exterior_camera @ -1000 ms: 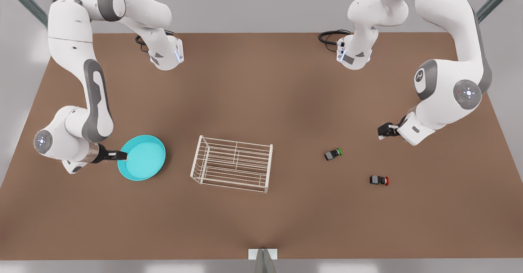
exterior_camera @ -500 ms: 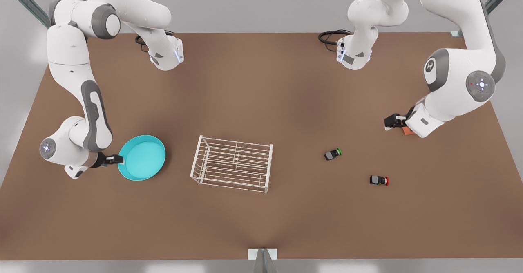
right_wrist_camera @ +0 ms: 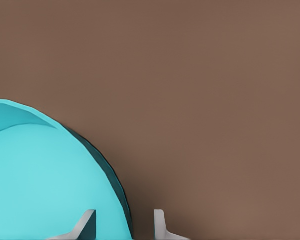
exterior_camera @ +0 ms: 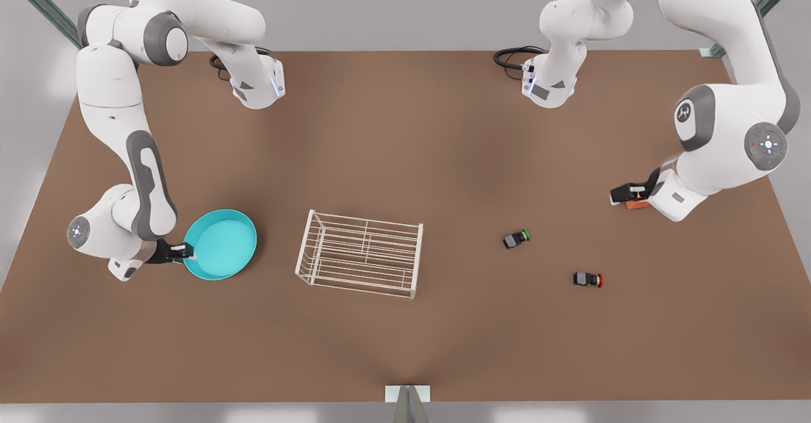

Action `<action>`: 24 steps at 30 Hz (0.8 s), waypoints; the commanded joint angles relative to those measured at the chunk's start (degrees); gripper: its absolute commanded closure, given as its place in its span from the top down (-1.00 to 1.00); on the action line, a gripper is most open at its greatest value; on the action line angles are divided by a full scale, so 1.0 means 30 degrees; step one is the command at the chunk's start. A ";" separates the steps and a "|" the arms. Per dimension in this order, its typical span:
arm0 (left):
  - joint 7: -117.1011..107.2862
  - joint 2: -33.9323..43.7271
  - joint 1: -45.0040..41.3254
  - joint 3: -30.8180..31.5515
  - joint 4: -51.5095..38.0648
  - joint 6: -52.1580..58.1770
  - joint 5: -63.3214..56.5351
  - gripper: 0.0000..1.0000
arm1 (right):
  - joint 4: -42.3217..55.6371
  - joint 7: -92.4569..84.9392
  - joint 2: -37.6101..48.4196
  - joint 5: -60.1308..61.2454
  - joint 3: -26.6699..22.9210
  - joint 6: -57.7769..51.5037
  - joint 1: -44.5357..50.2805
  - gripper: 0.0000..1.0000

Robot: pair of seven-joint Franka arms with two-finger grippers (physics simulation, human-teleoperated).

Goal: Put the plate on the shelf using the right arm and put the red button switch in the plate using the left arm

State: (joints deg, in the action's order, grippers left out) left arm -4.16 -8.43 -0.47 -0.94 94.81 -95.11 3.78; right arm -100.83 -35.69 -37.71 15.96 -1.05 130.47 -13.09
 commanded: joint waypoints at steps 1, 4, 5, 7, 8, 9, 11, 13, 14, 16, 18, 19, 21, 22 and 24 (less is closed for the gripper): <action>-0.3883 -0.0089 -0.0312 0.0080 -0.0225 0.0003 0.0000 1.00 | 0.0008 -0.1843 -0.0058 0.0158 0.0000 -0.0043 -0.0031 0.08; -0.6230 -0.0529 -0.0429 0.0110 -0.0841 0.0003 0.0029 1.00 | 0.0008 -0.1901 -0.0146 0.0187 0.0000 -0.0043 -0.0089 -0.03; -0.6172 -0.0529 -0.0458 0.0110 -0.0958 -0.0026 0.0029 1.00 | 0.0008 -0.1901 -0.0175 0.0188 0.0000 -0.0072 -0.0060 -0.05; -0.6230 -0.0558 -0.0576 0.0139 -0.0987 -0.0026 -0.0029 1.00 | 0.0008 -0.1901 -0.0205 0.0188 0.0000 -0.0072 -0.0089 -0.14; -0.6289 -0.0558 -0.0576 0.0139 -0.0959 -0.0026 -0.0029 1.00 | 0.0066 -0.1901 -0.0234 0.0188 0.0000 -0.0043 -0.0089 -0.14; -0.6289 -0.0558 -0.0576 0.0139 -0.0958 -0.0026 0.0000 1.00 | 0.0125 -0.1930 -0.0293 0.0188 0.0000 -0.0043 -0.0089 -0.18; -0.6318 -0.0558 -0.0634 0.0139 -0.0958 -0.0026 -0.0059 1.00 | 0.0125 -0.2106 -0.0293 0.0305 0.0000 -0.0043 -0.0089 -0.32; -0.6289 -0.0558 -0.0605 0.0110 -0.0958 -0.0026 -0.0117 1.00 | 0.0125 -0.2136 -0.0322 0.0305 0.0000 -0.0043 -0.0089 -0.43; -0.6347 -0.0558 -0.0634 0.0139 -0.0958 -0.0026 -0.0088 1.00 | 0.0125 -0.2136 -0.0293 0.0305 0.0000 -0.0043 -0.0089 -0.47; -0.6143 -0.0558 -0.0459 -0.0007 -0.0987 -0.0026 -0.0088 1.00 | 0.0125 -0.2165 -0.0293 0.0305 0.0000 -0.0073 -0.0089 -0.51; -0.6172 -0.0587 -0.0400 -0.0007 -0.0958 -0.0026 -0.0088 1.00 | 0.0417 -0.2165 -0.0175 0.0305 -0.0058 -0.0775 -0.0089 -0.55; -0.6143 -0.0587 -0.0370 -0.0007 -0.0988 -0.0026 -0.0059 1.00 | 0.0506 -0.2165 -0.0117 0.0305 -0.0059 -0.1039 -0.0089 -0.55; -0.6172 -0.0587 -0.0370 -0.0007 -0.0988 -0.0026 -0.0059 1.00 | 0.0711 -0.2165 -0.0117 0.0305 -0.0059 -0.1332 -0.0089 -0.56; -0.6172 -0.0587 -0.0370 -0.0007 -0.0988 -0.0026 -0.0059 1.00 | 0.0740 -0.2136 0.0029 0.0305 -0.0059 -0.1537 -0.0089 -0.56; -0.6347 -0.0646 -0.0488 0.0022 -0.0958 -0.0026 -0.0088 1.00 | 0.0945 -0.2136 0.0059 0.0334 -0.0059 -0.1596 -0.0060 -0.57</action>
State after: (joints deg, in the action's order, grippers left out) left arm -17.85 -10.34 -1.78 -0.88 91.94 -95.21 3.60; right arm -98.19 -40.77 -37.63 17.16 -1.23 127.22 -13.32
